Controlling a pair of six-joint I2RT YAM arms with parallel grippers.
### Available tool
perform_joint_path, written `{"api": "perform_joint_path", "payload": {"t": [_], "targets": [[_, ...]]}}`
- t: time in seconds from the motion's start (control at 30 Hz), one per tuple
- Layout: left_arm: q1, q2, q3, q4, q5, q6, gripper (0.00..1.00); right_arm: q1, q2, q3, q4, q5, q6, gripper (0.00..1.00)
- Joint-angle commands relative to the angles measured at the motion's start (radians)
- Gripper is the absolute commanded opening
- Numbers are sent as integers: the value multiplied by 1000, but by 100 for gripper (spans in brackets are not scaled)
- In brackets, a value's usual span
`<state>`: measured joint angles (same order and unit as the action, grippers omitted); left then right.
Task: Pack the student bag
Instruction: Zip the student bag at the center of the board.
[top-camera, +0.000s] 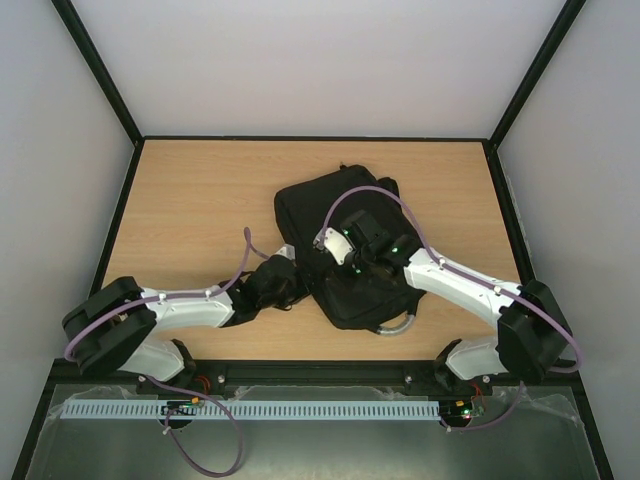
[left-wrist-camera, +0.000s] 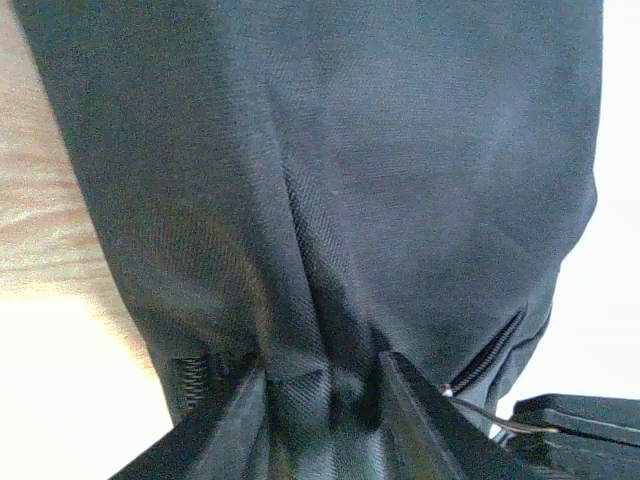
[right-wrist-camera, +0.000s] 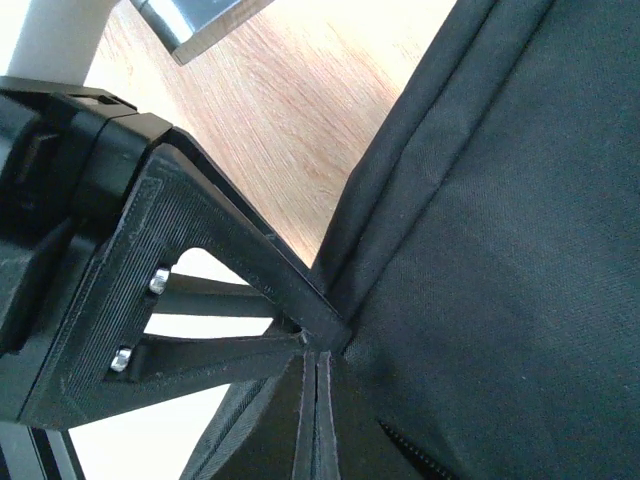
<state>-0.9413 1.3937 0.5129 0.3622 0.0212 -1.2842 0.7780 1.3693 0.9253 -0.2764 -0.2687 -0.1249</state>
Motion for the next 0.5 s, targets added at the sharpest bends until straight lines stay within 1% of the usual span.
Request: {"api": "perform_joint_path", "payload": {"t": [0.0,0.1,0.13,0.27,0.47], "targets": [[-16,23,25,41,-25,-22,21,2,-19,18,41,-21,16,1],[-16,11,34,-3,-59,-7,4,-2,-41,0,43,17,6,1],[-16,7,34,-19,-69,-4,2,-5,-49,-7,43,26,3,1],[-12,-5,26,-52,-89,3,2,-33,-66,-29,44,85,1,1],[-5,-41,-10,-83,-105,3,2,-139,-86,-45,47,109,28,1]]}}
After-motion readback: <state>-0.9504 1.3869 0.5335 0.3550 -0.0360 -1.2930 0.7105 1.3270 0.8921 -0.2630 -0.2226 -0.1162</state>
